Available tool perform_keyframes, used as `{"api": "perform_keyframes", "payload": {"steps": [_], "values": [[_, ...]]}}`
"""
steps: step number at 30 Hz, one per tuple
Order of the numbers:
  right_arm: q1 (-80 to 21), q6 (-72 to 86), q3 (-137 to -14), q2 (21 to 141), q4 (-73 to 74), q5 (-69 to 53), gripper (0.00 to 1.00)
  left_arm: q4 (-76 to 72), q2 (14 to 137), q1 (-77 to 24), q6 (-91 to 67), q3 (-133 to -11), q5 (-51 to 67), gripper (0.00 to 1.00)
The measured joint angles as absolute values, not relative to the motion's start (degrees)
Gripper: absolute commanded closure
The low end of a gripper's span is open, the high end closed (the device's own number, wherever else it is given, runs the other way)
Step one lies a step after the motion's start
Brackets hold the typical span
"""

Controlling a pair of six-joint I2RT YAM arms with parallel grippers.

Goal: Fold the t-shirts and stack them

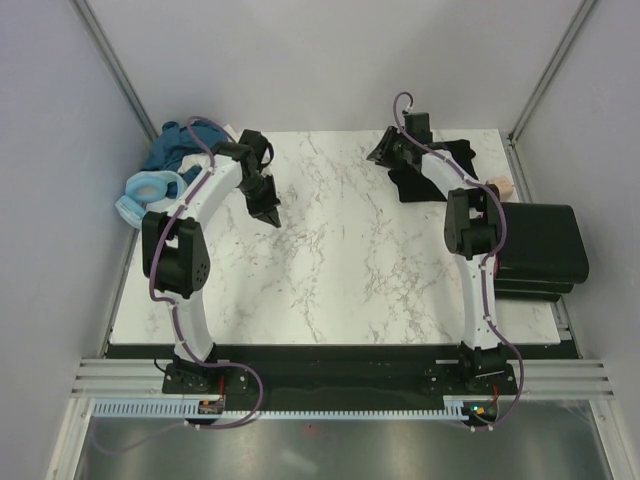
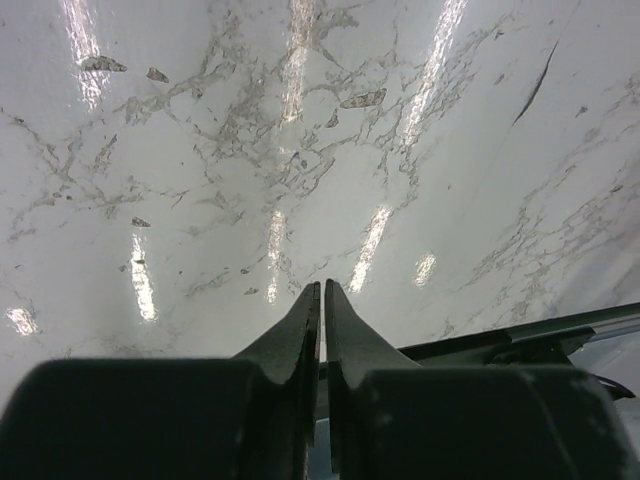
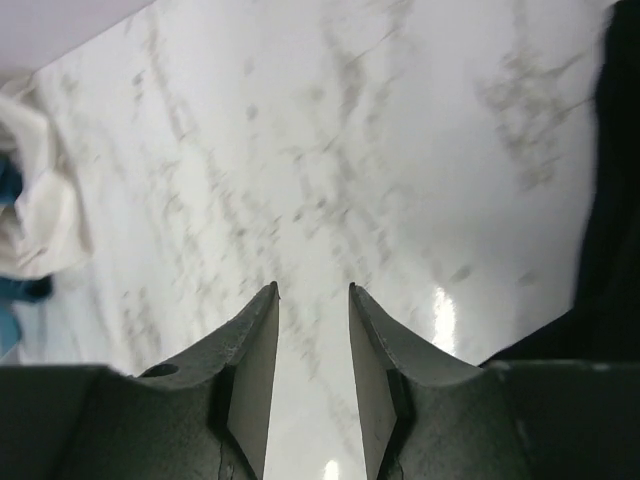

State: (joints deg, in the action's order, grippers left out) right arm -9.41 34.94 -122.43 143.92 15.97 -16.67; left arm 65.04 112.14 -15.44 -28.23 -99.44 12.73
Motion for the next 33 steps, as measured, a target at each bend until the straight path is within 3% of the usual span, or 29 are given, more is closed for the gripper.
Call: {"api": "perform_keyframes", "payload": {"steps": [7,16,23,33], "values": [[-16.29,31.55,-107.66,125.23,17.15,-22.24,0.55,61.73,111.59,-15.46,-28.03,-102.08,12.05,0.82],[-34.26,24.99,-92.09,99.79,29.1,-13.34,0.55,55.42,97.08,-15.53,-25.78,-94.41,12.36,0.81],[-38.09,26.94,-83.81,93.17,40.62,0.3,0.56,50.52,86.52,-16.51,-23.49,-84.66,13.98,0.78],[-45.19,32.91,-79.18,86.94,46.89,8.97,0.57,47.37,80.66,-17.39,-21.54,-74.24,15.35,0.74]]}}
